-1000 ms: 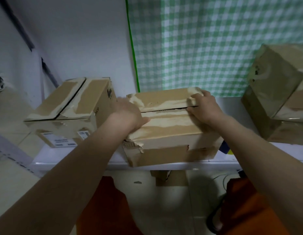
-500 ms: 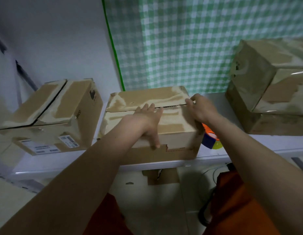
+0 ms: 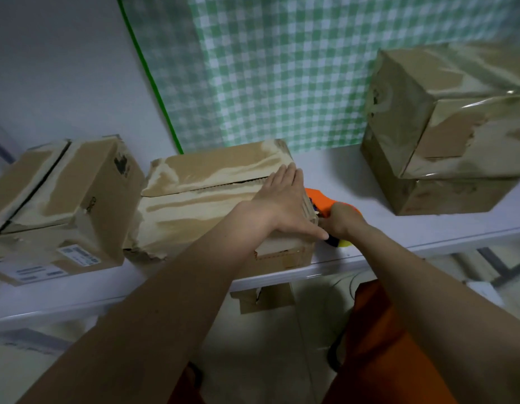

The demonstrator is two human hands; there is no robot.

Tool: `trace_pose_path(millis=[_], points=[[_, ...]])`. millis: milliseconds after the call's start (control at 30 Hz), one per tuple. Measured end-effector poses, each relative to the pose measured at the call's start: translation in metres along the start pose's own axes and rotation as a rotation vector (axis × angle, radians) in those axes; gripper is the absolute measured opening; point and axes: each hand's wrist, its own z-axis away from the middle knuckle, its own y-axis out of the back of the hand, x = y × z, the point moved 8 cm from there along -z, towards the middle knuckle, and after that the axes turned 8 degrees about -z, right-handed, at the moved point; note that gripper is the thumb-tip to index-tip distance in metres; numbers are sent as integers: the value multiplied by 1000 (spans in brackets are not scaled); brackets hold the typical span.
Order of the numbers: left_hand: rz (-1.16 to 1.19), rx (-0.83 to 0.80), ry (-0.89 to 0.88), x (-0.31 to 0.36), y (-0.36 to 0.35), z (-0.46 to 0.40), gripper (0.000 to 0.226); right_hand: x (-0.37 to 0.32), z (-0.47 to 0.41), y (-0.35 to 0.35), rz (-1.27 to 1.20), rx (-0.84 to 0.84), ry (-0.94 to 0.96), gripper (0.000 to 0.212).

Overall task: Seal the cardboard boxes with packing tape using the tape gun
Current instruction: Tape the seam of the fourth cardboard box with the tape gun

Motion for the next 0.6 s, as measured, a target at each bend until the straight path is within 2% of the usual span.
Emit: trace_pose_path(millis=[233, 333, 400, 467, 533, 567, 600], points=[[8, 70, 19, 0, 0, 1, 127, 3, 0, -2, 3, 89, 28, 40], [29, 96, 17, -3, -2, 0, 126, 7, -3, 12, -111, 177, 55, 23], [102, 106, -8, -3, 1, 6, 124, 7, -3, 27, -258, 225, 102, 20], [406, 137, -16, -6, 10, 15, 117, 4, 0, 45, -401, 260, 182, 29], [845, 249, 86, -23, 28, 24, 108, -5, 7, 68, -495, 280, 277, 22], [963, 322, 153, -36, 38, 26, 101, -13, 12, 81, -520, 287, 335, 21], [986, 377, 208, -50, 47, 27, 93, -22, 18, 93, -533, 287, 399, 23]])
